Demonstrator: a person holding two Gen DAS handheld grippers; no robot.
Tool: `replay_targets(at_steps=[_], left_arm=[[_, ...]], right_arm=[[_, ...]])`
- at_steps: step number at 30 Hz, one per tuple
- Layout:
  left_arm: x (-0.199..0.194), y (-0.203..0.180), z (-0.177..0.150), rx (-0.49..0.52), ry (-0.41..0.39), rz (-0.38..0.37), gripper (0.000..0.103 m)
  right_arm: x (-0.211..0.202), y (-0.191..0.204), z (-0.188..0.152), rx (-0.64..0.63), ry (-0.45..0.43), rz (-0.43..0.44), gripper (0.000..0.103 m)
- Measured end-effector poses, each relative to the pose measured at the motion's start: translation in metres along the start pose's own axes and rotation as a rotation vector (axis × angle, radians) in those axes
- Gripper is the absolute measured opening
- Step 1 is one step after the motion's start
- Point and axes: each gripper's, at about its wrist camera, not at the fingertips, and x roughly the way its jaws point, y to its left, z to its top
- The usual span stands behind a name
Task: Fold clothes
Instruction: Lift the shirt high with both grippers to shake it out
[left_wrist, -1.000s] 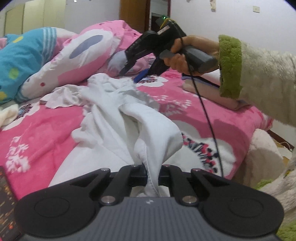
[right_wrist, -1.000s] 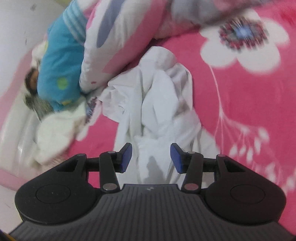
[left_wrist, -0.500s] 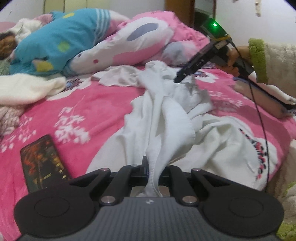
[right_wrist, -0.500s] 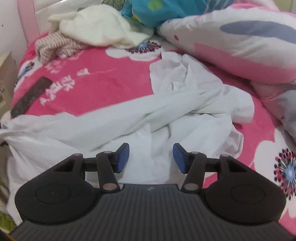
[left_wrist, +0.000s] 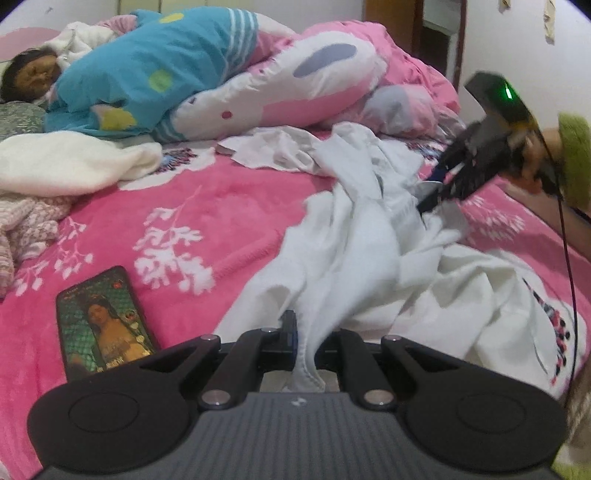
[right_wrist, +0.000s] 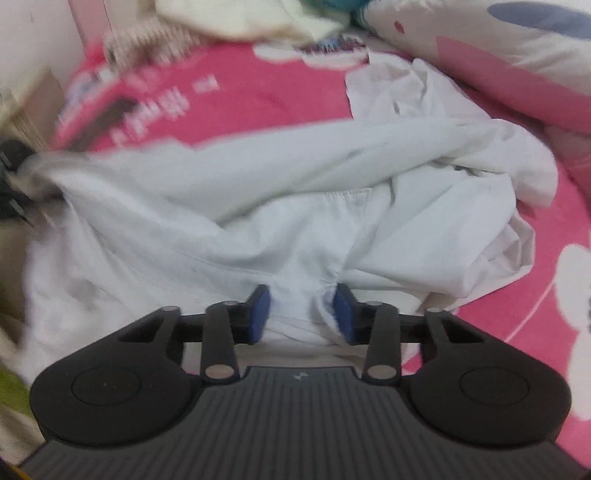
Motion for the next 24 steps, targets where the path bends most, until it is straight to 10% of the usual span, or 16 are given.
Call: replay_targets(at_steps=[3, 6, 9, 24], left_arm=[[-0.005, 0.0, 0.003, -0.021, -0.033, 0.021, 0.004], [-0.012, 0.0, 0.007, -0.047, -0.074, 0.05, 0.004], [-0.023, 0.0, 0.017, -0.084, -0.138, 0.077, 0.004], [-0.125, -0.037, 0.141, -0.009, -0.634, 0.174, 0.004]], right_arm=[[-0.002, 0.021, -0.003, -0.062, -0.015, -0.124, 0.034], [-0.01, 0.046, -0.007, -0.141, -0.054, -0.285, 0.007], [-0.021, 0.062, -0.01, -0.167, -0.129, -0.441, 0.002], [-0.167, 0.078, -0.022, 0.135, -0.684, -0.808, 0.001]])
